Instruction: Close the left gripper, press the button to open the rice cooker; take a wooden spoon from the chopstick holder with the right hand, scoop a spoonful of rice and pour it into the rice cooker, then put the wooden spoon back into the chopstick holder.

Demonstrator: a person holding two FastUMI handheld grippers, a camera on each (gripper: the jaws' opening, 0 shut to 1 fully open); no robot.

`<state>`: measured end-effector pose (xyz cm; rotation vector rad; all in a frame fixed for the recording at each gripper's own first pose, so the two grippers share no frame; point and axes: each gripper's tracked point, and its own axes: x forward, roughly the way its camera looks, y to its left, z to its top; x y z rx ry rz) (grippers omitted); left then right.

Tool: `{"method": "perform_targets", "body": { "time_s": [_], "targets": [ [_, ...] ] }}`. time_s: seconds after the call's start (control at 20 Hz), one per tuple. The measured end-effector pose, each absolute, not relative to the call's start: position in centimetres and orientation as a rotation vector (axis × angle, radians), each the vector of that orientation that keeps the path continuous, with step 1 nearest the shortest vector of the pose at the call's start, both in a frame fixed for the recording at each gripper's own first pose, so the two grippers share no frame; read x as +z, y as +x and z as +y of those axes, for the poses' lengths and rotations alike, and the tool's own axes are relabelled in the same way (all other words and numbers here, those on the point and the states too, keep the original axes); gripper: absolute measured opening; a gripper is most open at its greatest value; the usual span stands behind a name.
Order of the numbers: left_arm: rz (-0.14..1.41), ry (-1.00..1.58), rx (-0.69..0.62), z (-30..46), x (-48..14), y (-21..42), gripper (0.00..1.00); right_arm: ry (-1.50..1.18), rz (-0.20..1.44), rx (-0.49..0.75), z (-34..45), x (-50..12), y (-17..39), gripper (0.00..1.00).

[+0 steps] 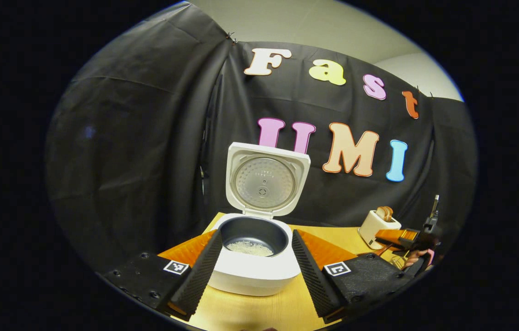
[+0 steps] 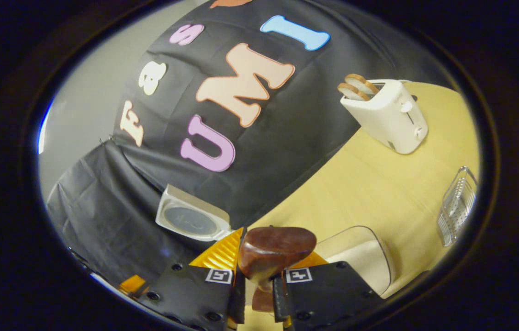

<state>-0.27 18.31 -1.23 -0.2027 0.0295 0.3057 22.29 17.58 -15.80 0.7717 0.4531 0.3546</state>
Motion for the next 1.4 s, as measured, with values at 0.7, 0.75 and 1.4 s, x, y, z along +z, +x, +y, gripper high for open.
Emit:
{"method": "perform_targets", "body": {
  "time_s": [0.7,0.75,1.4],
  "targets": [
    [0.037,-0.15,0.276,23.3,0.0,-2.8,0.91,0.999,0.395,0.471,27.9,-8.6,22.9,0.28],
    [0.041,-0.14,0.265,23.9,0.0,-3.0,0.91,1.004,0.386,0.465,29.1,-8.6,23.0,0.27],
    [0.09,-0.149,0.149,28.6,-2.4,-2.9,0.91,0.671,0.275,0.383,39.9,-8.6,26.1,0.22]
  ]
}}
